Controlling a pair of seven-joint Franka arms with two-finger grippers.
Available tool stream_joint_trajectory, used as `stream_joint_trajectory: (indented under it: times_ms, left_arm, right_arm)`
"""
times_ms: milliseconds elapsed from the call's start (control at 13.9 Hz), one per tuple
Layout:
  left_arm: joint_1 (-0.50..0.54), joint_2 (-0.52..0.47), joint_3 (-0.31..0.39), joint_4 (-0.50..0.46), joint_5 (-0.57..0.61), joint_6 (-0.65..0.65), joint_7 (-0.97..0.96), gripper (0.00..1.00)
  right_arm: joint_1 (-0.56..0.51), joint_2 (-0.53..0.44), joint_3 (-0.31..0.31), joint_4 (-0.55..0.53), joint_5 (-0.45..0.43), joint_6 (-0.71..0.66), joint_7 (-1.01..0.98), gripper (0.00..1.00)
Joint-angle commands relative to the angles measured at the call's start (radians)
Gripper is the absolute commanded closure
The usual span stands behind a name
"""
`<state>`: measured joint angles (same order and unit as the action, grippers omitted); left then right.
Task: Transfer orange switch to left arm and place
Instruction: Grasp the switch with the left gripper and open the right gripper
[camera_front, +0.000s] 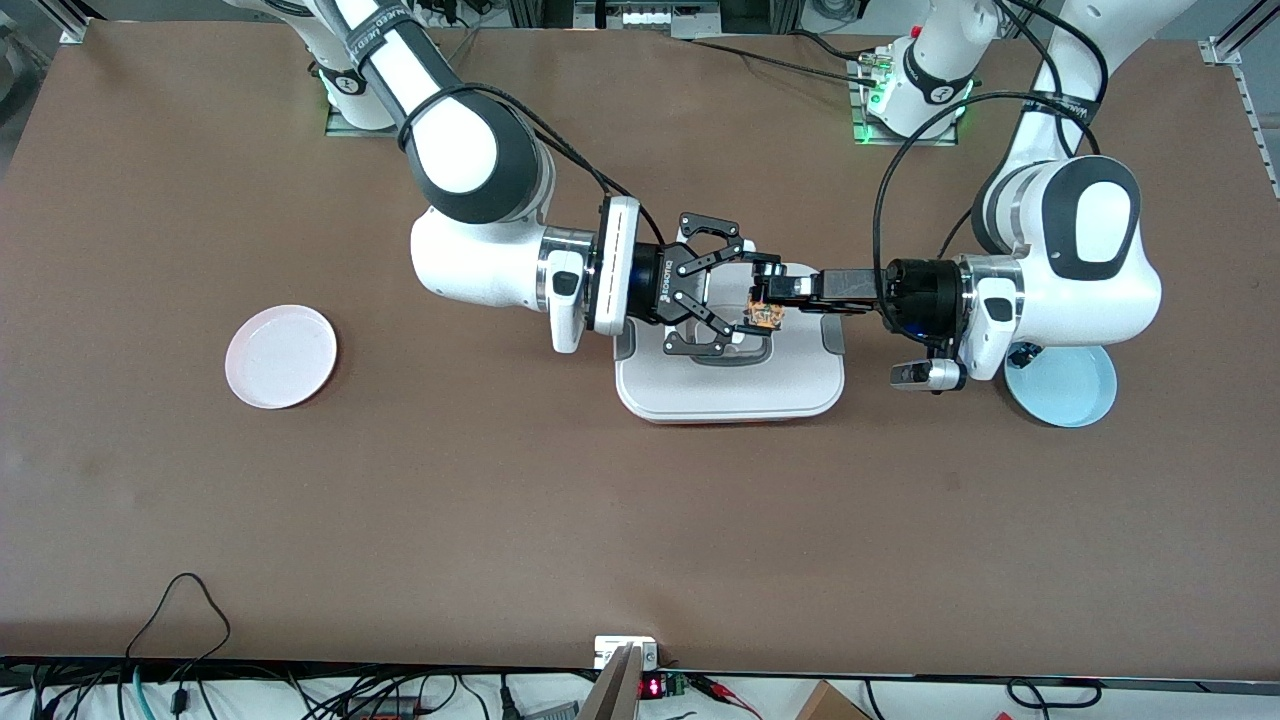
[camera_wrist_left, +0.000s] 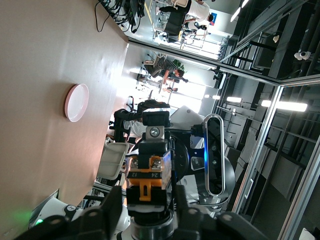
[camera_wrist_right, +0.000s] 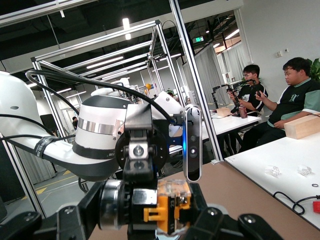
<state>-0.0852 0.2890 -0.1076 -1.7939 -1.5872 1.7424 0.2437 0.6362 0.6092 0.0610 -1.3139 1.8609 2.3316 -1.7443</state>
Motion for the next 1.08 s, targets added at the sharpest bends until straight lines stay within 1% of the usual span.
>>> stream_joint_trajectory:
  times_ms: [0, 72, 143, 574, 645, 717, 1004]
  left_arm:
    - [-0.002, 0.002, -0.003, -0.001, -0.030, 0.006, 0.031, 0.77]
    - [-0.002, 0.002, -0.009, -0.001, -0.030, 0.006, 0.031, 0.82]
    - [-0.001, 0.002, -0.011, 0.001, -0.030, 0.006, 0.031, 0.83]
    - [0.002, 0.001, -0.009, 0.007, -0.028, 0.005, 0.032, 0.86]
    - [0.004, 0.001, -0.009, 0.007, -0.027, 0.003, 0.032, 0.86]
    - [0.002, -0.001, -0.009, 0.007, -0.025, 0.003, 0.032, 0.86]
    - [0.009, -0.002, -0.009, 0.008, -0.017, 0.002, 0.032, 0.86]
  right_arm:
    - [0.010, 0.015, -0.001, 0.032, 0.021, 0.017, -0.008, 1.00]
    - [0.010, 0.015, -0.003, 0.030, 0.021, 0.017, -0.007, 1.00]
    - [0.010, 0.015, -0.001, 0.031, 0.021, 0.017, -0.007, 1.00]
    - [0.010, 0.015, -0.003, 0.030, 0.020, 0.017, -0.017, 1.00]
    - [0.008, 0.014, -0.003, 0.030, 0.020, 0.017, -0.032, 0.97]
    - [0.007, 0.014, -0.004, 0.031, 0.020, 0.018, -0.058, 0.01]
    - [-0.006, 0.012, -0.004, 0.032, 0.020, 0.006, -0.049, 0.00]
